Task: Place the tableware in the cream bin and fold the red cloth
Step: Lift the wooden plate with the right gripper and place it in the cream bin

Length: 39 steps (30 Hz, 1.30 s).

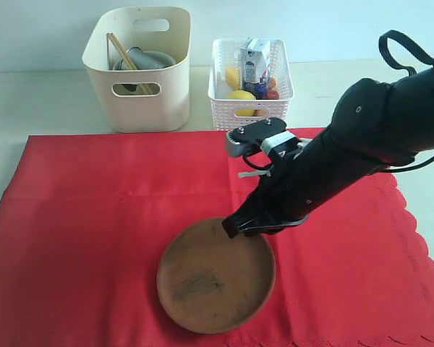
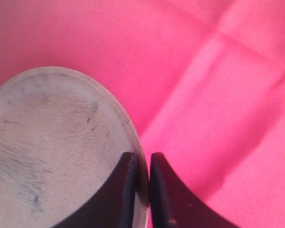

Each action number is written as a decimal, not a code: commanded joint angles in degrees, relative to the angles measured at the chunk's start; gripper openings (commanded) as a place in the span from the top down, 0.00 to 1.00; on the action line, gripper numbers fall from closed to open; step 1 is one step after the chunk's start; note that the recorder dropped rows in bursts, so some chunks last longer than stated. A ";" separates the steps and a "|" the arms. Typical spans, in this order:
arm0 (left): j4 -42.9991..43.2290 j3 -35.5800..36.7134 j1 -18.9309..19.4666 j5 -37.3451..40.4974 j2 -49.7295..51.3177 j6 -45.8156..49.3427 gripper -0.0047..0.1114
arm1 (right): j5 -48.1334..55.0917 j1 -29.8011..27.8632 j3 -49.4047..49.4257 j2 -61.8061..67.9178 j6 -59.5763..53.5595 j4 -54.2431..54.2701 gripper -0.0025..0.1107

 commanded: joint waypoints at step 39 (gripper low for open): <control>-0.31 0.17 0.00 -0.09 -0.39 -0.04 0.95 | -6.15 -1.84 -23.59 -0.30 -2.54 3.25 0.98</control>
